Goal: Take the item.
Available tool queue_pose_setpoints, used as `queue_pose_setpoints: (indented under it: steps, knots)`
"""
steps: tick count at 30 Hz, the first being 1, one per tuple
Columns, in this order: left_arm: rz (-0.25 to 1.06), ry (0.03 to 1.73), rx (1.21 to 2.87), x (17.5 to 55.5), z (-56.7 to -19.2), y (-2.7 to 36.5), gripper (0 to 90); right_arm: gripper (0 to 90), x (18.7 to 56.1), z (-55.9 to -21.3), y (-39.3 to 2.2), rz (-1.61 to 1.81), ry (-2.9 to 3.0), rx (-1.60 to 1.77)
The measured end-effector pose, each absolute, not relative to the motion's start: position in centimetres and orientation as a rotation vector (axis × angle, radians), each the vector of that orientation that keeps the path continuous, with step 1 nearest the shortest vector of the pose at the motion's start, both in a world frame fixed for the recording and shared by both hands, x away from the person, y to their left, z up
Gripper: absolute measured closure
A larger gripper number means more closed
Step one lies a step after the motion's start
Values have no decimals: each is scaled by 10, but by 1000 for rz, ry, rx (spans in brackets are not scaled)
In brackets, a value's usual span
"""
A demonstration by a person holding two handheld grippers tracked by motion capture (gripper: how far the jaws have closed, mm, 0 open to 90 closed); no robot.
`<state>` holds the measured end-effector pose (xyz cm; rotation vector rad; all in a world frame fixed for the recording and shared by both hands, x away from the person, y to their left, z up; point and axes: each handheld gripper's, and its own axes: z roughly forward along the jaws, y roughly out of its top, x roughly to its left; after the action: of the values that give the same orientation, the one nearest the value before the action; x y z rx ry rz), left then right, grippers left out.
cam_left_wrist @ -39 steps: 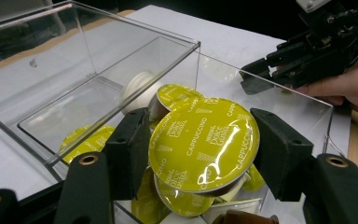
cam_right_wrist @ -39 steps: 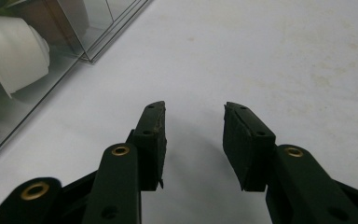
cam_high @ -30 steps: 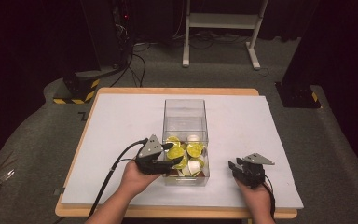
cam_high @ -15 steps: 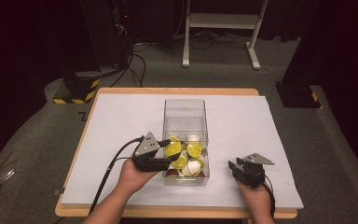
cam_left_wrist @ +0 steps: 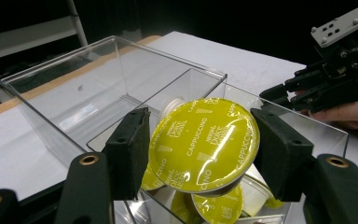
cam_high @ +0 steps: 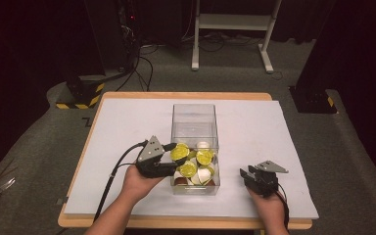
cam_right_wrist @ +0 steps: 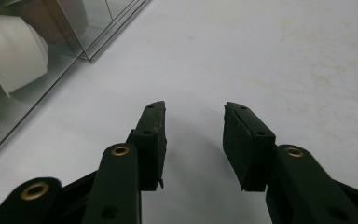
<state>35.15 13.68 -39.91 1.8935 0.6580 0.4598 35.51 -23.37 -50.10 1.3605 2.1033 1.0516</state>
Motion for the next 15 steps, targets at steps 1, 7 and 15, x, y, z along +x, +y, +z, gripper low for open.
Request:
queue_pose_setpoints:
  steps: [1,7,15]
  knots:
    - [464,661,1891,352,-398,138,404,595,355,-501,-234,1052,2103,1360]
    - [483,675,1879,354,-395,143,403,595,355,-501,-234,1052,2102,1360]
    - [509,698,1858,357,-393,152,404,595,355,-501,-234,1054,2102,1362]
